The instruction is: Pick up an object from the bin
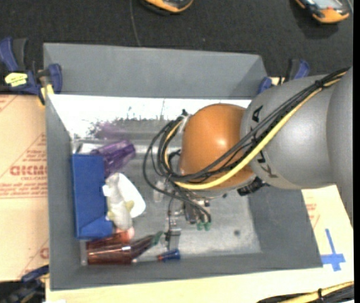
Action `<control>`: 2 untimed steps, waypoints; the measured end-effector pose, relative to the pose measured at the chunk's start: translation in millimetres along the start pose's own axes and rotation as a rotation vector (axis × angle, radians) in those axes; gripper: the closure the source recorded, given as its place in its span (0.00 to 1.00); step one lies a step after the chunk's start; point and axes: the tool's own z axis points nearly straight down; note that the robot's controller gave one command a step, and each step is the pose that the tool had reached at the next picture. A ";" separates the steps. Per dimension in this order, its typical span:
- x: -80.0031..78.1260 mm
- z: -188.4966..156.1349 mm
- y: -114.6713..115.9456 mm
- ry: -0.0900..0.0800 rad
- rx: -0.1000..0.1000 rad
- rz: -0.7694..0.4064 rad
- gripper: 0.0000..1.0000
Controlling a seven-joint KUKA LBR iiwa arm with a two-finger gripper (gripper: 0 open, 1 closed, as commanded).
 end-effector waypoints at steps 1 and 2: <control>-1.8 -4.5 -0.5 -0.008 -0.001 0.004 0.00; -7.3 67.0 14.5 -0.013 0.001 -0.369 0.00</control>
Offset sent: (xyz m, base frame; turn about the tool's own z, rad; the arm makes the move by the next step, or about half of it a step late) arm 0.0061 0.0192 -0.0917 -0.4806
